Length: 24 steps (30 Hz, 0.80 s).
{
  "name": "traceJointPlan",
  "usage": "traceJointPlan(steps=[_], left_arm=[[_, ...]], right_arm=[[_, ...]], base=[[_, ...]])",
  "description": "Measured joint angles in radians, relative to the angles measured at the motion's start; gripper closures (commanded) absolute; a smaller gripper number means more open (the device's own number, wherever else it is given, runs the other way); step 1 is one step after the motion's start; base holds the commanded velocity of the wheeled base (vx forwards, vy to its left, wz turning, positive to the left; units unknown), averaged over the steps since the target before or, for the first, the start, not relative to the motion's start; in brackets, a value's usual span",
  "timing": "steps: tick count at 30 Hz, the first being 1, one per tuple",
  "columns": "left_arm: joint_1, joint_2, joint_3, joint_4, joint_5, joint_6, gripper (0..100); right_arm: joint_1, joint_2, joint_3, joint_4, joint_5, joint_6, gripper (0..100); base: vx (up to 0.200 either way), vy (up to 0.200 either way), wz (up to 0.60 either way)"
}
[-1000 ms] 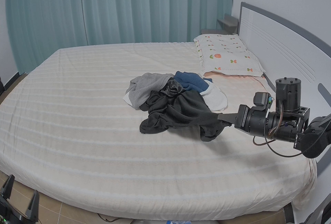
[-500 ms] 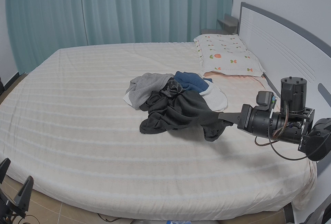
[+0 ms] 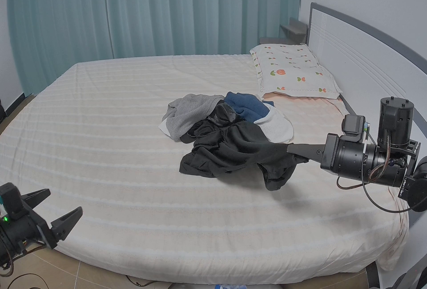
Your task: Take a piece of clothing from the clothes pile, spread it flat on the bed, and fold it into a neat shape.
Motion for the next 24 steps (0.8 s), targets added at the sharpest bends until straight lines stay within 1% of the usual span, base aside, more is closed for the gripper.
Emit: traceJointPlan(steps=[4, 7, 9, 11, 13, 14, 17, 24], left_arm=[[-0.04, 0.192, -0.003, -0.144, 0.004, -0.001, 0], [-0.081, 0.339, -0.008, -0.249, 0.022, -0.01, 0], [-0.112, 0.433, -0.016, -0.3, 0.05, -0.017, 0], [-0.147, 0.533, -0.032, -0.343, 0.097, -0.032, 0], [-0.183, 0.626, -0.057, -0.381, 0.137, -0.058, 0], [-0.215, 0.702, -0.085, -0.413, 0.163, -0.083, 0], [-0.261, 0.808, -0.132, -0.45, 0.192, -0.114, 0], [-0.369, 1.071, -0.308, -0.513, 0.247, -0.158, 0]], right_arm=[[-0.005, -0.008, 0.004, -0.001, 0.01, 0.0, 100], [-0.007, -0.012, 0.005, -0.001, 0.015, -0.002, 100], [-0.007, -0.014, 0.007, -0.001, 0.017, -0.002, 100], [-0.009, -0.014, 0.007, -0.001, 0.019, -0.004, 100], [-0.01, -0.015, 0.009, -0.001, 0.021, -0.004, 100], [-0.012, -0.015, 0.009, -0.001, 0.022, -0.006, 100], [-0.014, -0.015, 0.009, -0.001, 0.023, -0.006, 100], [-0.017, -0.017, 0.005, -0.002, 0.025, -0.001, 100]], base=[[0.0, 0.0, 0.0], [0.0, 0.0, 0.0], [0.0, 0.0, 0.0], [0.0, 0.0, 0.0], [0.0, 0.0, 0.0], [0.0, 0.0, 0.0], [0.0, 0.0, 0.0], [0.0, 0.0, 0.0]])
